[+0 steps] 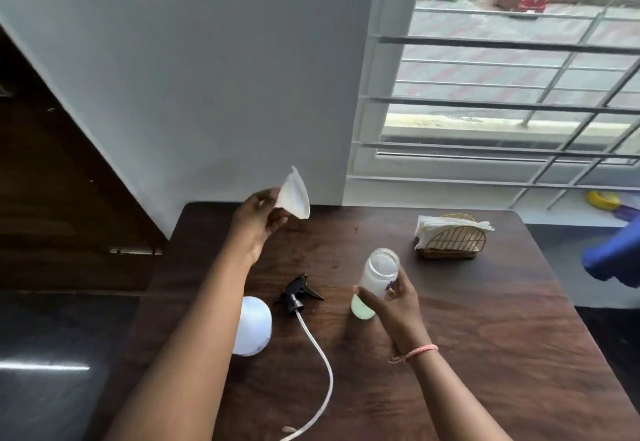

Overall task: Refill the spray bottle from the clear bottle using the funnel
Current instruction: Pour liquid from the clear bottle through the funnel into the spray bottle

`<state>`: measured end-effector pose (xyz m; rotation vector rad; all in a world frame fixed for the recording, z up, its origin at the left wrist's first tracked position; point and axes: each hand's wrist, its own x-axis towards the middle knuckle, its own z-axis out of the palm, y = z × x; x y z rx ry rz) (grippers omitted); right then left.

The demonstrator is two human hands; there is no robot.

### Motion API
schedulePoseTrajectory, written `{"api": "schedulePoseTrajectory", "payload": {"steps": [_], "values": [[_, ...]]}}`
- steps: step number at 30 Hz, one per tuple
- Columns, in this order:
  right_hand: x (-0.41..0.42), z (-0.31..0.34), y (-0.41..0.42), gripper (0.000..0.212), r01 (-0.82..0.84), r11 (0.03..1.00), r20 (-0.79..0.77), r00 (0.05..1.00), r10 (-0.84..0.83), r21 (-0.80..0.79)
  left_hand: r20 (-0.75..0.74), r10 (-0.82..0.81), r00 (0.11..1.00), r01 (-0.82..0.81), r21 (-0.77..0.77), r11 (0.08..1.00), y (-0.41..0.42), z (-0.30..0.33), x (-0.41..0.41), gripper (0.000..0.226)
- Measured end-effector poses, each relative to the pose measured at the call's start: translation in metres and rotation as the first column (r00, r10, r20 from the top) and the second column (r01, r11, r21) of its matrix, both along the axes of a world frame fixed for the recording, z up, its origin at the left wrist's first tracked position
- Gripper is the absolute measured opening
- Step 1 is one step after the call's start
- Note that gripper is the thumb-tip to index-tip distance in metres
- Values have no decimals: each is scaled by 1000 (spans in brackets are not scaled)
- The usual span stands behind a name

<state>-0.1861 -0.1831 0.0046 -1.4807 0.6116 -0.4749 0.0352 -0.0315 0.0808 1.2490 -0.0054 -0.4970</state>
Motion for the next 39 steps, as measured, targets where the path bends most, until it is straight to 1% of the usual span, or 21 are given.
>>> {"api": "schedulePoseTrajectory", "payload": {"steps": [2,3,5,8,12,13,16,17,20,25,29,34,39], "values": [[1,2,3,56,37,999,0,999,-37,13,-255,60,965,-104,-163,981,29,6,-14,11],[1,3,3,56,51,999,-1,999,-51,15,-353,47,935,-135,-230,964,42,6,-22,12],[3,5,5,55,63,998,5,998,-63,6,-454,-20,891,-152,-338,929,70,5,-35,11],[3,9,8,54,83,996,8,997,-82,-14,-507,-97,856,-123,-383,915,100,1,-52,15],[11,12,18,53,126,990,8,992,-126,-58,-502,-196,842,-36,-415,909,121,-5,-61,19],[13,13,20,53,136,988,6,991,-136,-67,-499,-235,835,-12,-442,897,124,-5,-62,26],[20,19,29,50,144,983,-4,989,-145,-113,-446,-343,827,89,-499,862,133,2,-63,59],[24,24,34,50,143,982,3,990,-143,-127,-424,-366,828,130,-491,862,136,7,-63,62],[35,42,43,50,132,980,56,991,-125,-146,-395,-366,842,197,-406,892,138,10,-60,51],[49,76,78,47,49,987,172,985,-21,-156,-400,-324,857,240,-245,939,147,2,-69,51],[54,89,93,44,-10,985,198,979,45,-173,-432,-245,868,216,-116,969,142,-5,-71,60],[51,94,101,45,-41,977,184,980,80,-208,-392,-96,915,95,-22,995,138,-9,-69,62],[48,99,101,43,-62,972,162,982,100,-227,-323,-27,946,64,105,992,133,-1,-77,57]]}}
